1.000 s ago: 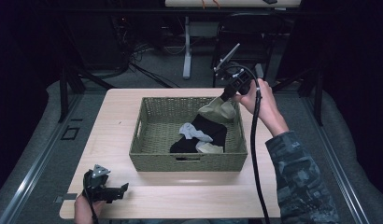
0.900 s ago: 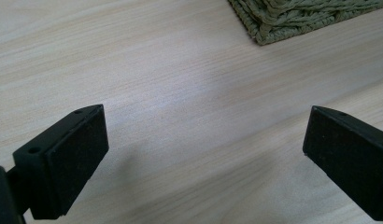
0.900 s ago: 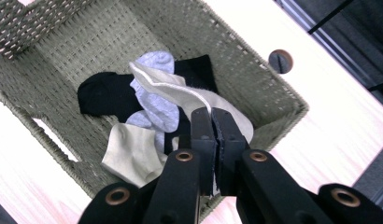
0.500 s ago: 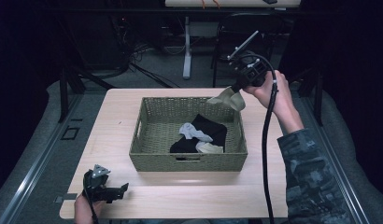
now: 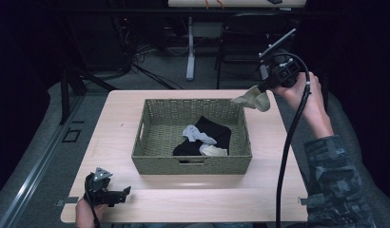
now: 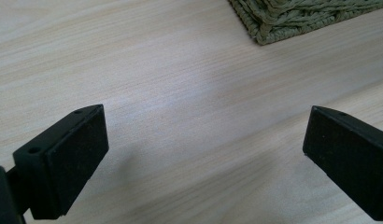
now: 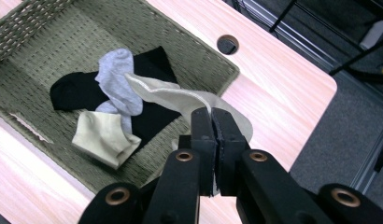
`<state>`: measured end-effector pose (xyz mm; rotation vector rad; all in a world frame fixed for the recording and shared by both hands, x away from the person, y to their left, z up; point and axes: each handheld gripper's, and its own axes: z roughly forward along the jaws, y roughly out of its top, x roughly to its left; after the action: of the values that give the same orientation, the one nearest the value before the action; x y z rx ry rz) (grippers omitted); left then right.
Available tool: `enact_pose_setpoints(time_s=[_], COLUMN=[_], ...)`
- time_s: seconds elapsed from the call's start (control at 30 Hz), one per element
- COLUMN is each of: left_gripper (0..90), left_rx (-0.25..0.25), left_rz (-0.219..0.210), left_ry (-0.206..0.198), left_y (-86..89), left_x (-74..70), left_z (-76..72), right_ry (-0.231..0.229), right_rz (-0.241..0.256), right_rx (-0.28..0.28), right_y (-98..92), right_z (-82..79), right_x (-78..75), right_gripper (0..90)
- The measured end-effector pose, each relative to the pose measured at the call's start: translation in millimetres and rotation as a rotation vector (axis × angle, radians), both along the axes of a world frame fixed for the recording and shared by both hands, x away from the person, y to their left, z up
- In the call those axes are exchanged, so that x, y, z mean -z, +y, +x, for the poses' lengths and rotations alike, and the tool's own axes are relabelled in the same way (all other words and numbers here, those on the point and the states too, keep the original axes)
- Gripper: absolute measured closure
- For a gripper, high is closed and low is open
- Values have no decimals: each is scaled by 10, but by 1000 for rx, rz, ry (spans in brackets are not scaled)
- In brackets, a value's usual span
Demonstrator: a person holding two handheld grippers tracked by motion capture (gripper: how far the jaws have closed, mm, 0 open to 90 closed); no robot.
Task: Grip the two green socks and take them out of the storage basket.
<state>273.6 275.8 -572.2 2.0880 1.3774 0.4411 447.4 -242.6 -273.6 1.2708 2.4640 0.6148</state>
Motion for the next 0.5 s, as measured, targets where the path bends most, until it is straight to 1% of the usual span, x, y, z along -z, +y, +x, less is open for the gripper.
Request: enact_pose_setpoints(time_s=[0.13,0.27,0.4,0.5], left_gripper=[1,1,1,1], left_rx=[-1,-1,0,0], left_rz=[0,0,3,4], left_ry=[0,1,2,2], left_y=[-1,0,2,1], left_x=[0,0,0,1], left_z=[0,0,1,3], right_ry=[-2,2,23,40], right_rz=[4,6,-2,-10], right_rx=[33,67,107,135], right_y=[-156,-327,-502,-643], right_z=[-21,-41,-41,-27], right_x=[14,66,172,290], right_gripper=[886,887,887,887])
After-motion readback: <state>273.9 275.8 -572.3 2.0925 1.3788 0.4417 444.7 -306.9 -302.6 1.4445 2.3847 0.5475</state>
